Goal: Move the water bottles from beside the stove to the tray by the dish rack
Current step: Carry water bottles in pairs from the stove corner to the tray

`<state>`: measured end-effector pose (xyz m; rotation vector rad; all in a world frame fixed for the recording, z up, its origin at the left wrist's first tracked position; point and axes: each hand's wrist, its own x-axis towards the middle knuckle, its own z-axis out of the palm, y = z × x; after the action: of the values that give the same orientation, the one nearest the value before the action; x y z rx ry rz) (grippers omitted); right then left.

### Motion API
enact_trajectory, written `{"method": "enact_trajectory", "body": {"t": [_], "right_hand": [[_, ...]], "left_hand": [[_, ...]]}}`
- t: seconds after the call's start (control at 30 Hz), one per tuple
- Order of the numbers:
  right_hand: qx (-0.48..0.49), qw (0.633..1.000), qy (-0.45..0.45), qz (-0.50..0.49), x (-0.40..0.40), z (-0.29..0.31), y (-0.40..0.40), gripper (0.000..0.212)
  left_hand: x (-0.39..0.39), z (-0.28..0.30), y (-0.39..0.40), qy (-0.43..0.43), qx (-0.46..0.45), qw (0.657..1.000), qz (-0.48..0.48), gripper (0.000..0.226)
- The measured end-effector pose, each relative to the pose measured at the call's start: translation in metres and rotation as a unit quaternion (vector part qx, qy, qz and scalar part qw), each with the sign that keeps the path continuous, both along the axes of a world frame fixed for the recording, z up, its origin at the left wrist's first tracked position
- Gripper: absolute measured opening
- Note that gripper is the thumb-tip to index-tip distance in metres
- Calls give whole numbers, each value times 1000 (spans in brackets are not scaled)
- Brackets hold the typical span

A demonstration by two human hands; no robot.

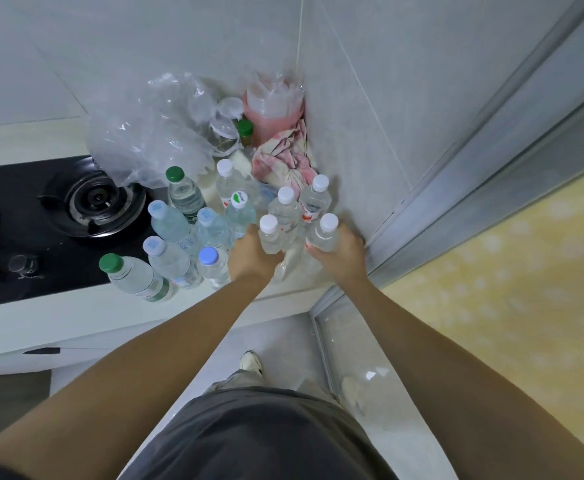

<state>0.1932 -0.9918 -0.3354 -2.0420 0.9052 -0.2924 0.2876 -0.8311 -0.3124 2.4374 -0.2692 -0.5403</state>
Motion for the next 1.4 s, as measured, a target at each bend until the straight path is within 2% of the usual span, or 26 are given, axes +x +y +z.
{"method": "enact_trajectory", "body": {"t": [0.13, 0.27, 0.4, 0.5, 0.67, 0.73, 0.93, 1.0, 1.1, 1.23, 1.33, 1.4], "right_hand": [[-3, 999, -14, 38, -3, 19, 2, 54], [0, 997, -71, 35, -3, 51, 5, 56], [33, 991, -130, 28, -1, 82, 9, 52], [65, 982, -171, 54, 3, 103, 20, 49], [83, 967, -211, 113, 14, 135, 61, 52], [94, 959, -223, 148, 18, 148, 87, 48], [112, 927, -238, 268, 31, 182, 197, 52], [116, 913, -236, 312, 34, 194, 247, 47], [136, 885, -245, 372, 38, 204, 330, 30], [198, 842, -234, 444, 37, 216, 454, 35], [228, 802, -213, 509, 33, 224, 549, 33], [245, 777, -210, 540, 26, 229, 608, 40]], "left_hand": [[-5, 20, 6, -20, -15, 1000, -5, 53], [-16, 52, 19, -48, -35, 998, 3, 53], [-30, 83, 41, -81, -34, 996, 1, 35], [-40, 101, 69, -73, -71, 994, 46, 42], [-60, 136, 129, -104, -104, 985, 91, 26], [-66, 147, 160, -117, -118, 980, 112, 33], [-80, 176, 278, -149, -152, 963, 168, 43], [-85, 182, 327, -163, -161, 953, 196, 50], [-99, 191, 405, -181, -189, 935, 238, 46], [-132, 203, 523, -188, -224, 910, 294, 59], [-165, 210, 608, -199, -255, 881, 344, 55], [-189, 214, 652, -206, -289, 852, 385, 48]]}}
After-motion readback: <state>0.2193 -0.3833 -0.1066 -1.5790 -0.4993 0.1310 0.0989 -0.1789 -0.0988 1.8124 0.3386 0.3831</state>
